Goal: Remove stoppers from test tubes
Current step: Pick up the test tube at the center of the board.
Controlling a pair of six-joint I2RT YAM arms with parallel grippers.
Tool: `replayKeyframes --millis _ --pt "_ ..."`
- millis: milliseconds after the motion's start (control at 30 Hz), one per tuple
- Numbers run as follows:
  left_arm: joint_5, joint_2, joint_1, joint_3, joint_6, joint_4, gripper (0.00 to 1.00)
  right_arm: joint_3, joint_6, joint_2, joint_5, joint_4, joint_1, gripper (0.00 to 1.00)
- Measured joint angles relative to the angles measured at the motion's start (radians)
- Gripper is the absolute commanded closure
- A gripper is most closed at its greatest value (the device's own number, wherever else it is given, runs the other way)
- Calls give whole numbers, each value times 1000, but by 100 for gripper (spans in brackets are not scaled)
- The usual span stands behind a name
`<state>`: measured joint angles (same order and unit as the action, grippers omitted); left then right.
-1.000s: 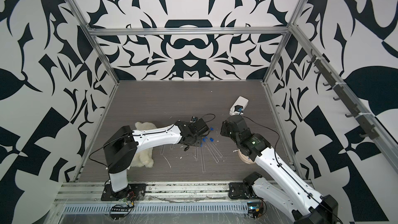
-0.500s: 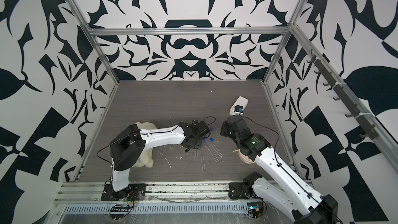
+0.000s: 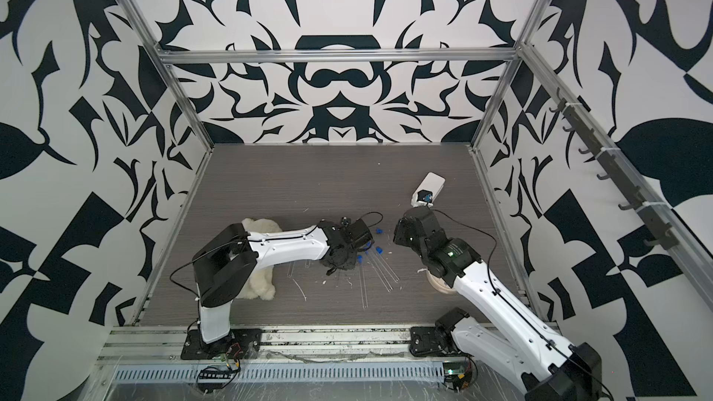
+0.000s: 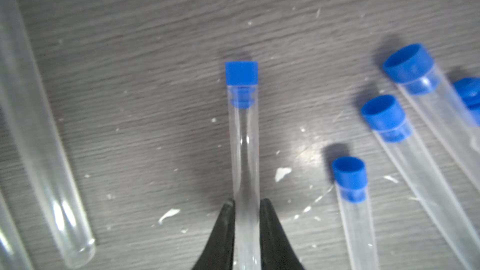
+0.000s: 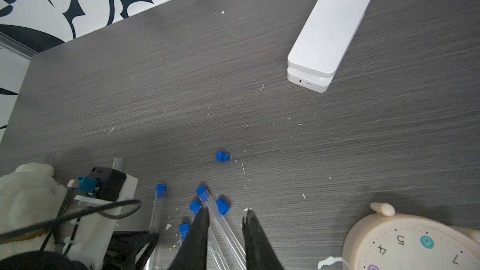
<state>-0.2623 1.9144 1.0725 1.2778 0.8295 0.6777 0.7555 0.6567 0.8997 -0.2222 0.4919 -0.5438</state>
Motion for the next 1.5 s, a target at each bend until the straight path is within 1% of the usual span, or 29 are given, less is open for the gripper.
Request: replayKeyframes --millis 133,233,367,667,733,867,1067,1500 --pt "-1 -48 0 -61 -3 8 84 -2 2 11 16 -10 0 75" --pt "-1 -77 0 -97 -8 16 83 -2 6 26 39 -19 0 70" --pt "1 -97 0 -123 -11 20 79 -2 14 49 56 -22 0 64" --pt "19 -101 0 -159 2 39 71 -3 18 53 71 -39 0 64" --pt "22 -101 0 -159 7 42 72 -5 18 53 74 -43 0 64" --pt "28 -101 1 -159 13 41 78 -6 18 55 78 -49 0 64" --pt "35 -113 1 -173 19 34 82 -8 21 56 81 -49 0 65" --pt "45 -116 1 -179 19 29 80 -9 22 55 84 -49 0 65"
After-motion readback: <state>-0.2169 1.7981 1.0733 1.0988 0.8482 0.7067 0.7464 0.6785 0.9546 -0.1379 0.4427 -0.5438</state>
